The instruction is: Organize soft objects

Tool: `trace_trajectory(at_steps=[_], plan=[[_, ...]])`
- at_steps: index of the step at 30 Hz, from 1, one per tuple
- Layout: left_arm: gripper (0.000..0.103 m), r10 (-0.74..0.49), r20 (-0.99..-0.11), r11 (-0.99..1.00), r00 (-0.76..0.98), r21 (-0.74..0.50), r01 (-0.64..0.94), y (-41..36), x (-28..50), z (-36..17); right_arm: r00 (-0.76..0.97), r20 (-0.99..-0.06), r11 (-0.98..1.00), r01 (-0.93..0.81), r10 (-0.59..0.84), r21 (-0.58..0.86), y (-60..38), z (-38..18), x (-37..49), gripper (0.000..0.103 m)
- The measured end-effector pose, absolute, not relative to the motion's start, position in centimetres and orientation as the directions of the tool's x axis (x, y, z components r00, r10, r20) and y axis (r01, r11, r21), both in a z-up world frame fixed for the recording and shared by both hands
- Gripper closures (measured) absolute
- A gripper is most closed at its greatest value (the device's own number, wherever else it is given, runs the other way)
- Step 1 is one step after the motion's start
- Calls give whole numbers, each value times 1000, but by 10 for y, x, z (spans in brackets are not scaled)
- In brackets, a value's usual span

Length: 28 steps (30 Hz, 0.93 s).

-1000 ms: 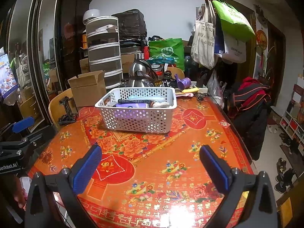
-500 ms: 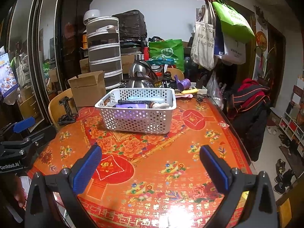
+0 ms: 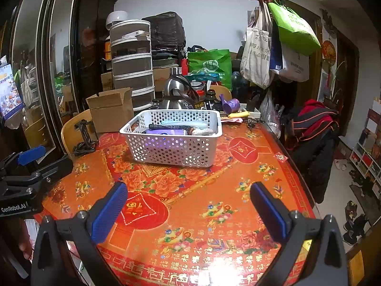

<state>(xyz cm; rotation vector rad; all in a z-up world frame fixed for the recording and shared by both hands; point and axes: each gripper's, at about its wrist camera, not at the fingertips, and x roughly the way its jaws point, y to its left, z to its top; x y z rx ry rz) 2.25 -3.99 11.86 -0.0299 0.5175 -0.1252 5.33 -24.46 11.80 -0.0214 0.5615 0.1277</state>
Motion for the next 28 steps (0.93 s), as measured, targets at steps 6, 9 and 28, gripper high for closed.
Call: trace_trajectory(at_steps=[6,9,28], plan=[[0,-127,-492,992,862,-60,111,-40,23,119,839,-531,992,-127,114,14,-245,118,53,1],[0,-126,-492,992,862,-59,111,-40,23,119,838,-533,992,-127,115,15,-244,118,53,1],[0,-124,-477,992,870,-41,119,-45,21,121,835,-538,991,-134,117,7,-242,111,54,1]])
